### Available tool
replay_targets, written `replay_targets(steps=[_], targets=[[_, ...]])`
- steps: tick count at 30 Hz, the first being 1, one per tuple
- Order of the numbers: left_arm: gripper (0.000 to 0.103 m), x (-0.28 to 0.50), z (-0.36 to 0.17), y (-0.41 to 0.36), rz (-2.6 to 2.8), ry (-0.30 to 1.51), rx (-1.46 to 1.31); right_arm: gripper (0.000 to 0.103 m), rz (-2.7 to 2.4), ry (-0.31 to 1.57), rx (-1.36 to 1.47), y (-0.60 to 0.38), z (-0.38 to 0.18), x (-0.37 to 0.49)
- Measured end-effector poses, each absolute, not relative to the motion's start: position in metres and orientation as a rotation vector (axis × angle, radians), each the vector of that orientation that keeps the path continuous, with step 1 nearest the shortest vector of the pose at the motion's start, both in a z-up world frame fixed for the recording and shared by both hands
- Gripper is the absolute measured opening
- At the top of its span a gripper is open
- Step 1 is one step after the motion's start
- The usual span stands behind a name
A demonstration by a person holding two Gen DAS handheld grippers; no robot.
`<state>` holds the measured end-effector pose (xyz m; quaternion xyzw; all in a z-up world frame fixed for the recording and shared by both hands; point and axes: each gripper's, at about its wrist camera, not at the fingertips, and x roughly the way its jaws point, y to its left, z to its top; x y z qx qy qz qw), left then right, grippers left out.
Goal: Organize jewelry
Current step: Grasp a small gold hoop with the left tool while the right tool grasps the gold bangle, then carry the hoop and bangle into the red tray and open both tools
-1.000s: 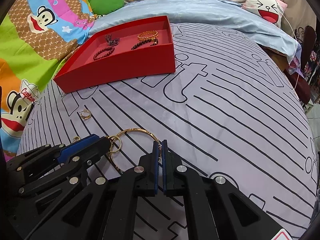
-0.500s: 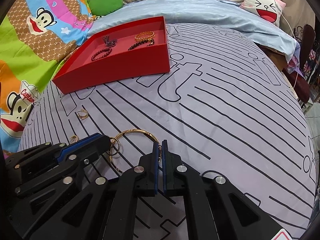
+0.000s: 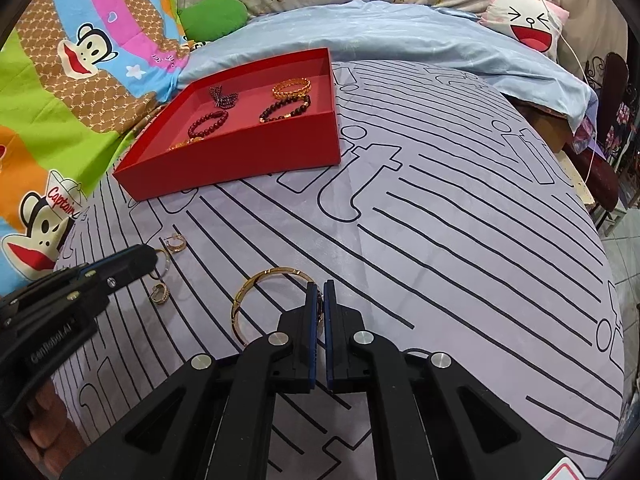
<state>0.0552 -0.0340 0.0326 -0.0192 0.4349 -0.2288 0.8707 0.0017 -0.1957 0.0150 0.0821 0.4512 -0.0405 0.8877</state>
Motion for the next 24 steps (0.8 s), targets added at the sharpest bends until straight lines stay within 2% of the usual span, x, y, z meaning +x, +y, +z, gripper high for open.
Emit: replay_targets(steps=[4,5,6,7,8,9,24], targets=[[0.007,0.056,0.032,-0.024,-0.459,0.908,-0.052,0.004,-0.058,0.973,0.173,-0.193,0.007,0.006],[0.007,0.057,0.032,-0.023,-0.456,0.909,-0.054,0.012,-0.055,0.975,0.175,-0.192,0.006,0.006],[0.007,0.057,0.031,-0.02,-0.454,0.91,-0.057,0.028,-0.051,0.974,0.174,-0.19,0.005,0.005],[0.007,0.057,0.031,-0.018,-0.452,0.911,-0.059,0.039,-0.044,0.966,0.174,-0.188,0.006,0.004],[0.007,0.057,0.03,-0.017,-0.451,0.911,-0.061,0.056,-0.041,0.943,0.172,-0.185,0.01,0.002],[0.007,0.057,0.03,-0.015,-0.447,0.912,-0.064,0.06,-0.039,0.934,0.164,-0.182,0.011,0.001],[0.007,0.061,0.027,-0.003,-0.43,0.915,-0.078,0.06,-0.053,0.961,0.016,-0.147,-0.002,0.014]])
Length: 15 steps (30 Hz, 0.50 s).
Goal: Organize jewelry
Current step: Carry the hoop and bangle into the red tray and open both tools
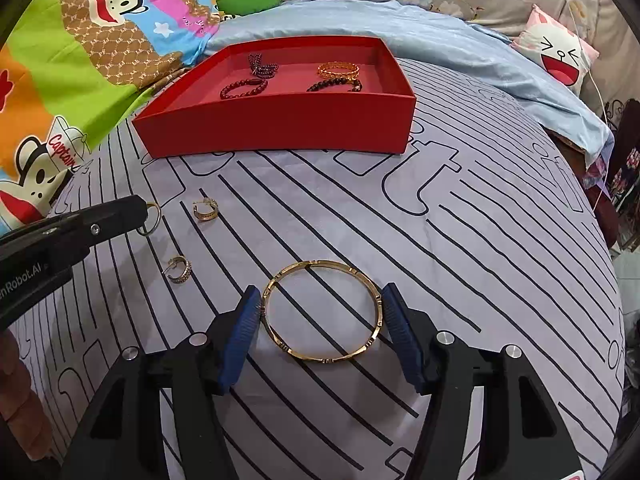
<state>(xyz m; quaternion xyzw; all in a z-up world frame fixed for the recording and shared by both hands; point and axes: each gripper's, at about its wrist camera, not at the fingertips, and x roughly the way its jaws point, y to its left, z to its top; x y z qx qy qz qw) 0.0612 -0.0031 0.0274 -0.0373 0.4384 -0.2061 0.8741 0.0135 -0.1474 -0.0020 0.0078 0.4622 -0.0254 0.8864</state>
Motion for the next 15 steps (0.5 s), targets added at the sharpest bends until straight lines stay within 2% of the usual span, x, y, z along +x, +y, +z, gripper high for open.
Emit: replay_targets(steps=[7,15], targets=[[0.007,0.065,0.031,0.0,-0.43,0.912,-0.082,0.06,-0.049,0.951,0.026,-0.149,0.003,0.013],[0.007,0.084,0.054,-0.005,-0.438,0.87,-0.071,0.06,-0.029,0.887,0.052,-0.16,0.037,0.025]])
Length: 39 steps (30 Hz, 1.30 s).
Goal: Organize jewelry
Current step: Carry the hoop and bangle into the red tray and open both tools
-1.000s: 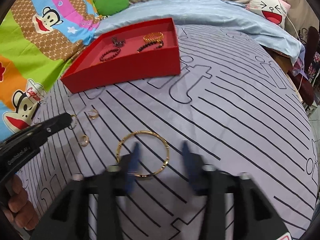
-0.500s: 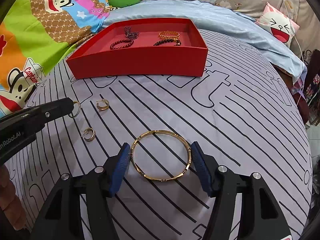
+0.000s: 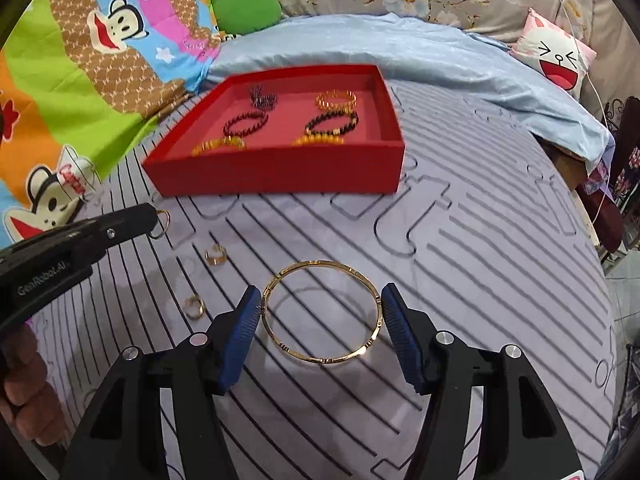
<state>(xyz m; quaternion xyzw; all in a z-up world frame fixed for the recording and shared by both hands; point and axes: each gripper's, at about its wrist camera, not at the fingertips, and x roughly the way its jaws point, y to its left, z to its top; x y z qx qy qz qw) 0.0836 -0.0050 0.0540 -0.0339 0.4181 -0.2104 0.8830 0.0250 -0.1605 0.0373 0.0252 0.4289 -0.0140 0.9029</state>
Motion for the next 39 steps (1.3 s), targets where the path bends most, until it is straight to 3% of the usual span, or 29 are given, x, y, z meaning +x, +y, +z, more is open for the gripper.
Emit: replay_targets(steps=[15,26,39], targets=[[0.007,0.175,0.092,-0.02,-0.428,0.81,-0.032,0.06,0.055,0.818,0.02,-0.161,0.099,0.161],[0.007,0.24,0.081,-0.008,-0.399,0.836,-0.039,0.06,0.107,0.946,0.027,-0.141,0.063,0.268],[0.007,0.266,0.063,-0.015,-0.413,0.859,-0.046,0.06,0.092,1.002,0.017,-0.139,0.04,0.285]])
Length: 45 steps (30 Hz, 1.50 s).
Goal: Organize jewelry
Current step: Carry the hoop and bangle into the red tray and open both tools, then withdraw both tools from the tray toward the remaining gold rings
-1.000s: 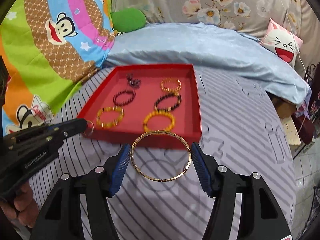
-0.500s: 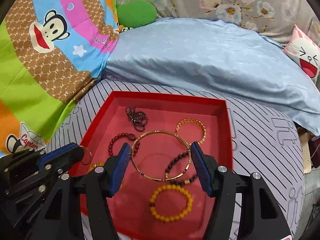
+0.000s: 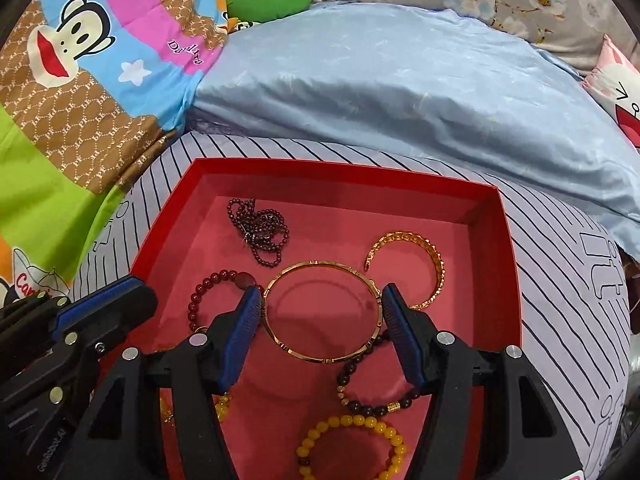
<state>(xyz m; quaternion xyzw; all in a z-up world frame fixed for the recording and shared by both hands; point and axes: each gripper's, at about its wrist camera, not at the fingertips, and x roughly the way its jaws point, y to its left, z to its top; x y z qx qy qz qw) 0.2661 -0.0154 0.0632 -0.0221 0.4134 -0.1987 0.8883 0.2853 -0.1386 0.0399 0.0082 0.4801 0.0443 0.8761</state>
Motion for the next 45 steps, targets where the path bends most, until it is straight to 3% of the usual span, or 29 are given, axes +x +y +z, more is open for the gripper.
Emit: replay_targets(steps=[19,38,41,43,45], targets=[[0.007,0.255,0.068,-0.017,-0.401,0.859,-0.055,0.061,0.071,0.938,0.004,-0.145,0.057,0.25],[0.007,0.17,0.087,-0.013,-0.423,0.835,-0.048,0.061,0.041,0.87,0.03,-0.16,0.086,0.132],[0.011,0.154,0.082,-0.009,-0.414,0.846,-0.054,0.061,0.044,0.87,0.04,-0.16,0.084,0.108],[0.02,0.141,0.075,-0.005,-0.403,0.858,-0.057,0.061,0.045,0.877,0.037,-0.157,0.079,0.091],[0.02,0.132,0.069,-0.003,-0.387,0.863,-0.043,0.061,0.052,0.886,0.028,-0.151,0.073,0.077]])
